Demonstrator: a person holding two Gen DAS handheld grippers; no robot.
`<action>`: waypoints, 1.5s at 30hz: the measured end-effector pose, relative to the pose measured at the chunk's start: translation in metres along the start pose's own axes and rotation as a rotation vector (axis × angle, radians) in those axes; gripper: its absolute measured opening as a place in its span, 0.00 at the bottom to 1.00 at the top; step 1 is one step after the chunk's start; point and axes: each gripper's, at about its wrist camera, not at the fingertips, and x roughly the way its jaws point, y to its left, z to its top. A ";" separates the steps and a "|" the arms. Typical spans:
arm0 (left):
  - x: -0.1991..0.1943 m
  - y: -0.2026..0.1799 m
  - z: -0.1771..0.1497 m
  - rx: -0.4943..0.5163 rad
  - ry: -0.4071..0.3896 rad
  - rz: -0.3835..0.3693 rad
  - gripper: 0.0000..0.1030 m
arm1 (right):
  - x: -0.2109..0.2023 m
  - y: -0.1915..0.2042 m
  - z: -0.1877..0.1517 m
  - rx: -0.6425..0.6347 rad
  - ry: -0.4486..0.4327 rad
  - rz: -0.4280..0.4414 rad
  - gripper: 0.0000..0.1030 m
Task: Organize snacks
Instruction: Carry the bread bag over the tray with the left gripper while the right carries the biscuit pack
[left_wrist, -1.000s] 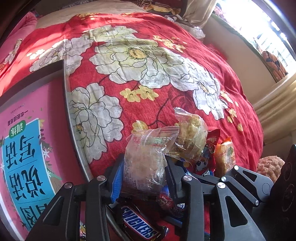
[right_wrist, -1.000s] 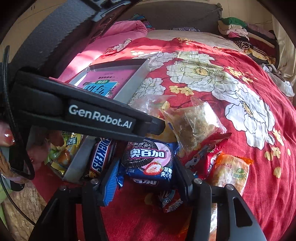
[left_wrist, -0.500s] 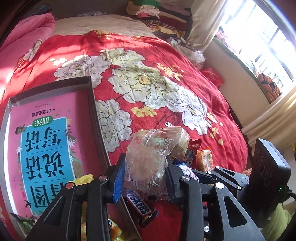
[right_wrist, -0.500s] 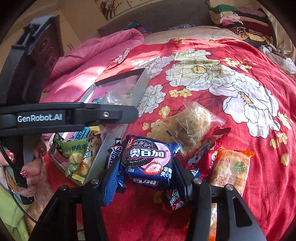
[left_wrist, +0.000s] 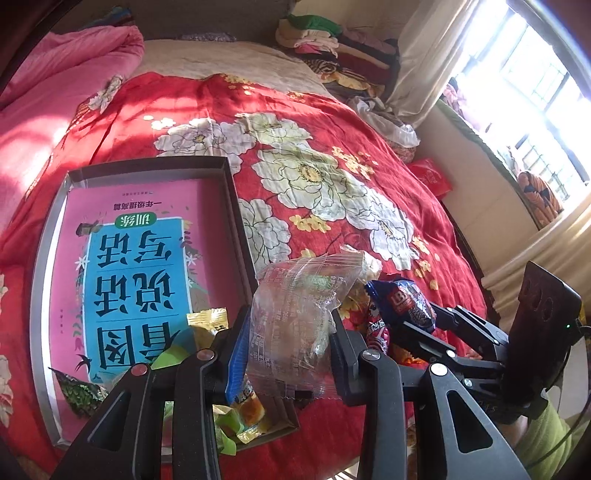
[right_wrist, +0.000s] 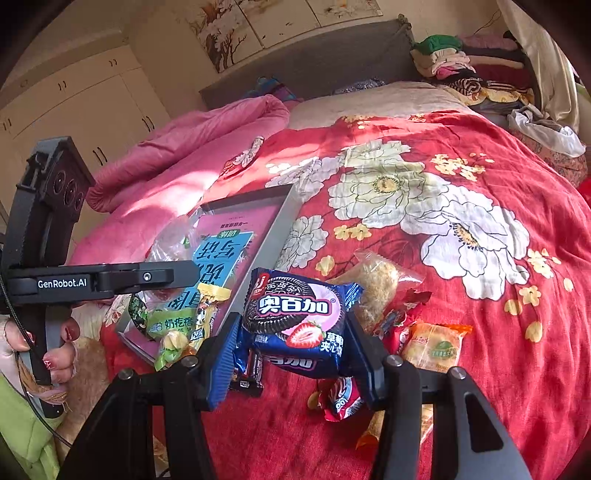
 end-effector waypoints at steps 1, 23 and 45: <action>-0.003 -0.001 0.000 0.000 -0.003 0.001 0.38 | -0.004 -0.001 0.001 0.002 -0.013 -0.007 0.53; -0.066 -0.022 -0.004 0.004 -0.094 0.008 0.38 | -0.074 0.013 0.016 -0.072 -0.220 -0.088 0.53; -0.107 0.028 -0.016 -0.087 -0.193 0.030 0.38 | -0.062 0.047 0.014 -0.109 -0.208 -0.052 0.53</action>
